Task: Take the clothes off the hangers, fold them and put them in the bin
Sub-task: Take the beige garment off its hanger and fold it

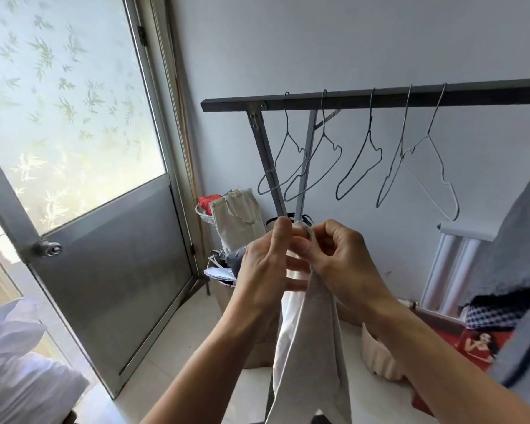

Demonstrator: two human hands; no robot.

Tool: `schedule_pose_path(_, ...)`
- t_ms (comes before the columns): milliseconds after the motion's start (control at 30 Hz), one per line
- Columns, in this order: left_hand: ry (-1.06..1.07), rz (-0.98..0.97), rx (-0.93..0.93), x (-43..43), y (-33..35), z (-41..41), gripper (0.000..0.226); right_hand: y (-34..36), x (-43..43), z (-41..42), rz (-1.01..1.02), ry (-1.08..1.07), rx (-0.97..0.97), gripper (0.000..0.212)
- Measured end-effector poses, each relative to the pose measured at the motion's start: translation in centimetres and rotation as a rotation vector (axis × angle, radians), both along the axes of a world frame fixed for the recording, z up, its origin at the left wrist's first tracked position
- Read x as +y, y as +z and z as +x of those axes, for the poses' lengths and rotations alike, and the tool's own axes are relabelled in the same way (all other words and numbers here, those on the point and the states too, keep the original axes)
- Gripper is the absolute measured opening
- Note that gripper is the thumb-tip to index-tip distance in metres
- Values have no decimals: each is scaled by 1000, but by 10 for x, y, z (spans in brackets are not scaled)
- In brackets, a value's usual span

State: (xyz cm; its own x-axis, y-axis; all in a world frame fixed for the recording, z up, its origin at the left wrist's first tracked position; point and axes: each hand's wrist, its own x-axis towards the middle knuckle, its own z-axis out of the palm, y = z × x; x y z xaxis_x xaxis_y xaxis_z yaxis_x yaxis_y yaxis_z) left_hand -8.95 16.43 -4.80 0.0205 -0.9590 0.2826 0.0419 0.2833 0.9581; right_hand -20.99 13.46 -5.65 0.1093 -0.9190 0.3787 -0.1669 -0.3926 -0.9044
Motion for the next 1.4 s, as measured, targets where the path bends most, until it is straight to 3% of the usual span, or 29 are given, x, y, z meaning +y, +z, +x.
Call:
schedule_pose_path(133, 200, -69, -126, -19, -15, 28, 26, 4, -2, -10, 12, 70, -41, 9)
schedule_pose_path(200, 211, 23, -194, -29, -22, 46, 57, 7, -4, -17, 39, 135, -58, 13)
schedule_pose_path(267, 5, 115, -173, -37, -26, 58, 78, 10, -6, -23, 53, 198, -77, 16)
schedule_pose_path(333, -214, 130, -140, -40, -24, 62, 71, 14, -8, -26, 62, 248, -107, 13)
schedule_pose_path(400, -288, 111, -20, -43, -19, 63, 54, 16, -8, -29, 70, 279, -132, 10)
schedule_pose_path(500, -182, 63, 63, -48, -9, 62, 30, 16, -9, -34, 57, 264, -153, 6)
schedule_pose_path(600, -126, 19, 61, -51, -1, 58, 35, 16, -11, -36, 50, 245, -160, 5)
schedule_pose_path(733, -199, -6, -199, -50, 8, 48, 59, 15, -12, -31, 55, 247, -166, 5)
schedule_pose_path(867, -227, 15, -329, -48, 14, 36, 37, 15, -14, -32, 21, 207, -129, 6)
schedule_pose_path(967, -245, -2, -325, -50, 23, 34, 36, 13, -13, -39, 46, 218, -152, 17)
schedule_pose_path(1100, -278, -67, -366, -52, 42, 32, 20, 2, -12, -57, 240, 404, -103, 32)
schedule_pose_path(1233, -269, -111, -436, -58, 58, 34, 27, -18, -13, -66, 358, 524, -144, 31)
schedule_pose_path(1367, -273, -139, -446, -61, 69, 41, 24, -21, -19, -66, 254, 490, -248, 62)
schedule_pose_path(1400, -267, -149, -452, -62, 70, 42, 27, -19, -20, -65, 199, 454, -252, 61)
